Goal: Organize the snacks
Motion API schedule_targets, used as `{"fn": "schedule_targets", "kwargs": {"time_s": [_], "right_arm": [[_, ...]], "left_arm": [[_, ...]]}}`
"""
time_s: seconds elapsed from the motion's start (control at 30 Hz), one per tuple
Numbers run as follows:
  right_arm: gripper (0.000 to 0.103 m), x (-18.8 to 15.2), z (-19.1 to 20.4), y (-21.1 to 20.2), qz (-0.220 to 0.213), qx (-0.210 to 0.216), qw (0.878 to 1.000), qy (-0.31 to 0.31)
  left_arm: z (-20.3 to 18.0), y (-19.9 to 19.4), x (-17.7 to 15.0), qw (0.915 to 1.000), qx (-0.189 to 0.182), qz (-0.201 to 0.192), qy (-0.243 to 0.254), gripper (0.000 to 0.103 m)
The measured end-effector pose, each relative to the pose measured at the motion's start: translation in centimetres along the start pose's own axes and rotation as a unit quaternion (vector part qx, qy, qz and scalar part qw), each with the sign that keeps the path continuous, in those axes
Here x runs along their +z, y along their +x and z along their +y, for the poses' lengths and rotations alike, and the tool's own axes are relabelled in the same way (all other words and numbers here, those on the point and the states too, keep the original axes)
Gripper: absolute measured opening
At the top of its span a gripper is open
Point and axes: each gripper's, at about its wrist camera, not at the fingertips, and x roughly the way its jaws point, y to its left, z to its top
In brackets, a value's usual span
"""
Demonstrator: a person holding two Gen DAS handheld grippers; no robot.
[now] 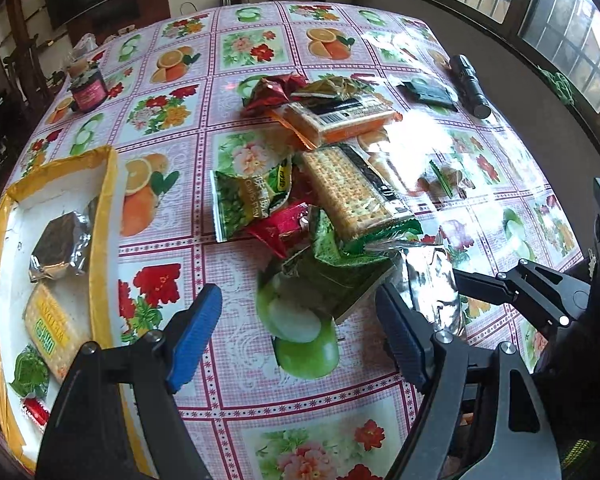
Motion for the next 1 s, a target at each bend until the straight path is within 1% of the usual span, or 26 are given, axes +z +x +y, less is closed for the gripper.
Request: {"fn": "schedule_targets", "kwargs": {"time_s": [0.13,0.3,0.33,0.37,0.4,0.43,0.47,0.6,0.7,0.87,1.0], "right_arm": [[0.065,-0.4,-1.6,-0.8,-0.001,-0.009,1.000,0.006],[0.065,-0.9,-3.1,-1.5,-0.007,-0.012,1.000,0.018],[0.065,-0.9,-3.3,-1.7,-0.007,-0.012,1.000,0.020],[0.064,-1.0,-3.4,-1.8,-0.008,-0.012,1.000,0.021],[0.064,-1.0,-3.5,-1.9,-0.009,-0.011,1.000,0.023],[0.064,-1.0,-3.6,-2.0,-0.010,-0.009,1.000,0.023],[0.064,-1.1,-3.7,-2.1,-0.009,-0.009,1.000,0.024],[0.064,-1.3,-3.8,-2.5,-0.015,-0.004,0.999,0.028],[0.064,-1.5,-3.7,-2.9,-0.021,0.005,0.999,0.030],[0.064,-1.7,-2.8,-3.5,-0.030,0.019,0.999,0.027],[0.064,-1.6,-2.0,-4.3,-0.042,0.033,0.998,0.024]], "left_arm": [[-0.3,1.4,0.6,0.9997,-0.020,0.010,0.002,0.080],[-0.7,3.0,1.2,0.9994,-0.026,0.023,-0.001,0.079],[-0.7,3.2,1.2,0.9993,-0.029,0.024,-0.003,0.075],[-0.7,3.4,1.2,0.9990,-0.035,0.026,-0.004,0.063],[-0.8,3.6,1.2,0.9986,-0.043,0.031,-0.004,0.057],[-1.0,3.5,1.2,0.9989,-0.039,0.025,0.000,0.050],[-1.2,3.5,1.1,0.9987,-0.042,0.028,0.003,0.046],[-1.2,2.9,0.3,0.9984,-0.051,0.026,-0.001,0.043],[-0.5,2.2,-0.5,0.9982,-0.053,0.024,-0.015,0.042],[0.8,0.3,-2.1,0.9977,-0.050,0.013,-0.043,0.041],[1.4,-1.8,-2.9,0.9973,-0.047,-0.004,-0.055,0.041]]}}
